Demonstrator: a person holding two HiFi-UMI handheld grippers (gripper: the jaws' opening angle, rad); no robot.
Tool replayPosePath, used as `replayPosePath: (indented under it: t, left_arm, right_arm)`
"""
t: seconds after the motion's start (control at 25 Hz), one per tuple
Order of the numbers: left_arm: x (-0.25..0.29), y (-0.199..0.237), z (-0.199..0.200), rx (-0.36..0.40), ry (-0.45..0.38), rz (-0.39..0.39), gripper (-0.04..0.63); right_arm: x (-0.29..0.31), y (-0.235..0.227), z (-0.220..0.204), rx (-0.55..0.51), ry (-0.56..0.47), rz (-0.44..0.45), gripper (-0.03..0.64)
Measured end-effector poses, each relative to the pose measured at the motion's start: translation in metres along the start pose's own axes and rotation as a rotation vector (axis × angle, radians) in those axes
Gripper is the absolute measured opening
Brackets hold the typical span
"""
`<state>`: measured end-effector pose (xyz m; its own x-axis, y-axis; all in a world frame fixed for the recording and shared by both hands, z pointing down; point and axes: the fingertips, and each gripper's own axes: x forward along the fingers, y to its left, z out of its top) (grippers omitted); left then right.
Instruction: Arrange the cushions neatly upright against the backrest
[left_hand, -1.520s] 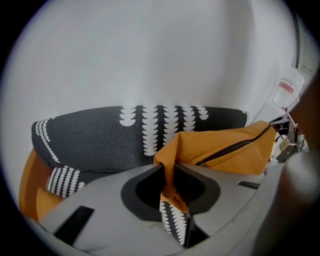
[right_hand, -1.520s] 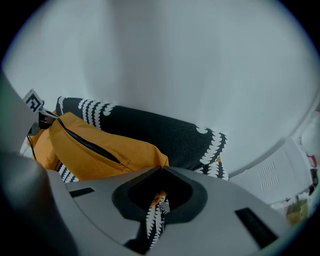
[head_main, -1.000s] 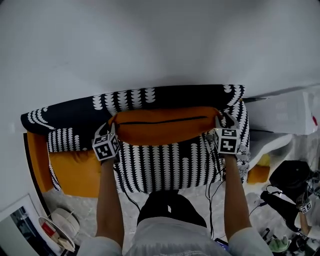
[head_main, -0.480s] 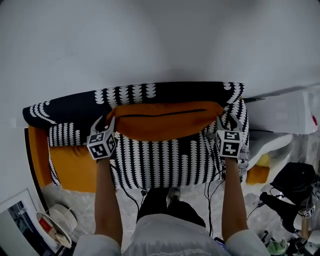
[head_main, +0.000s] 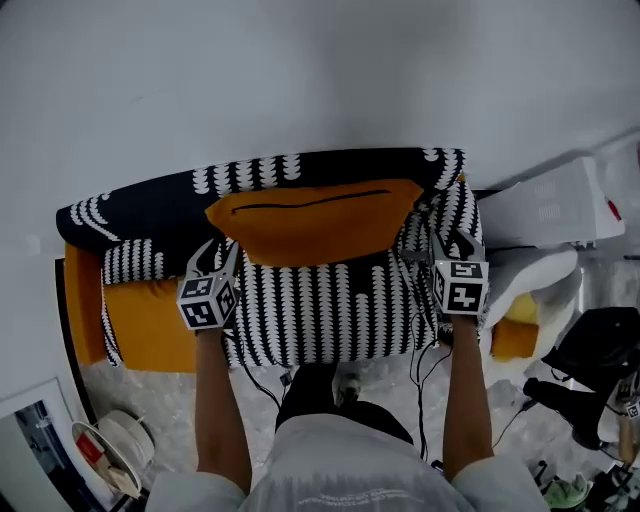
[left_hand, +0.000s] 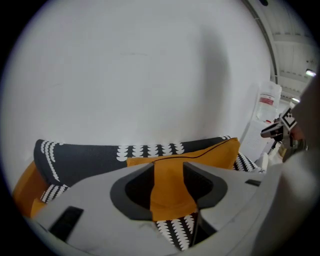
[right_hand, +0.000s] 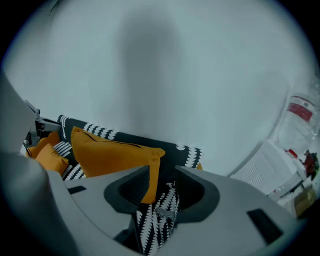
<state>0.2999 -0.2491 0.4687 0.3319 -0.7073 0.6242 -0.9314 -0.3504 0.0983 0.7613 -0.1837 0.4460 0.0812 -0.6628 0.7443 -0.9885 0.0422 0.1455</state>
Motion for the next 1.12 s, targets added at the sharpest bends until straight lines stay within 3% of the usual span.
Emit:
replayPosePath:
  t: [0.32,0.52,0.8,1.0,1.12]
  left_arm:
    - [-0.087,-0.053,0.005,0.07,-0.063,-0.008,0.163]
    - [-0.152,-0.084,0.007,0.115,-0.114,0.016,0.121]
    - [-0.242,-0.13,0.003,0.121,-0.211,0.059,0.046]
    - [-0.294,-0.166,-0.003,0.215,-0.245,0.097,0.021]
    - [-0.323,-0.196,-0.003,0.25,-0.279,0.079,0.017]
  right_arm:
    - [-0.096,-0.005,-0.025,0.06,-0.046,0.009,0.145]
    - [-0.161,-0.008,-0.036,0.074,-0.129,-0.008,0.044]
    - [-0.241,0.002,-0.06,0.034,-0.223,0.041,0.005]
    - [-0.29,0.013,-0.081,-0.005,-0.257,0.096,0.005]
    - [-0.321,0.022,-0.09,-0.031,-0.287,0.134,0.005]
